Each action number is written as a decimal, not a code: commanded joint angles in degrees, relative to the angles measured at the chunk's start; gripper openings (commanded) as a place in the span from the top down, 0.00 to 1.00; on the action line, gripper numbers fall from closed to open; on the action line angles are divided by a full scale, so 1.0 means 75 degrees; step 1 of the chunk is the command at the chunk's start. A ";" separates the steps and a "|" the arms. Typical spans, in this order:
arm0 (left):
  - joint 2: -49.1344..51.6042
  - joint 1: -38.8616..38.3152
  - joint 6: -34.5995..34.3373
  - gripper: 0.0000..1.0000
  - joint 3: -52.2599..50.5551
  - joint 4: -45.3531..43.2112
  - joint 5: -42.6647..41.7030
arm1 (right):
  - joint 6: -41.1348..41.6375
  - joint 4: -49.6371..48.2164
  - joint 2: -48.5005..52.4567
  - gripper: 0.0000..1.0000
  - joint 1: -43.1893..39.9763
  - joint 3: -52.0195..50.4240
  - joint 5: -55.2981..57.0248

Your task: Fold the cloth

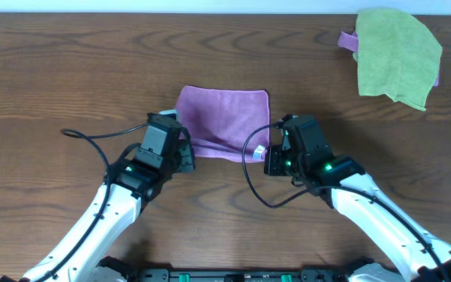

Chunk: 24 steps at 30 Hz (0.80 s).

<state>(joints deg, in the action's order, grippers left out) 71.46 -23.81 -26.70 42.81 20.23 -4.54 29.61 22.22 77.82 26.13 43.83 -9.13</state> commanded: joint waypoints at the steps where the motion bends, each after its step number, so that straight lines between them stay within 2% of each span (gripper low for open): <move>1: -0.0041 0.0283 0.0195 0.94 0.0172 0.0017 -0.0160 | -0.0192 -0.0050 -0.0032 0.98 -0.0204 0.0175 0.0157; 5: -0.0035 0.0329 0.0487 0.94 0.0178 0.0015 -0.0216 | -0.0192 -0.0198 -0.0032 0.98 -0.0306 0.0181 0.0131; 8: -0.0026 0.0329 0.0682 0.94 0.0181 0.0047 -0.0691 | -0.0187 -0.0306 -0.0032 0.98 -0.0309 0.0187 -0.0050; 16: -0.0029 0.0321 0.0941 0.94 0.0181 0.0898 -0.1352 | -0.0192 -0.0201 -0.0032 0.98 -0.0309 0.0207 -0.0248; 19: -0.0029 0.0321 0.0941 0.94 0.0181 0.1306 -0.1682 | -0.0271 -0.0023 -0.0032 0.98 -0.0312 0.0227 -0.0242; 24: -0.0026 0.0096 0.0950 0.94 0.0181 0.1262 -0.2547 | -0.0656 0.0391 -0.0032 0.98 -0.0347 0.0446 -0.0035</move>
<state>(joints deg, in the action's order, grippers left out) 71.46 -22.09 -20.71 42.89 29.71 -19.55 27.33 24.40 77.84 24.53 45.10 -10.61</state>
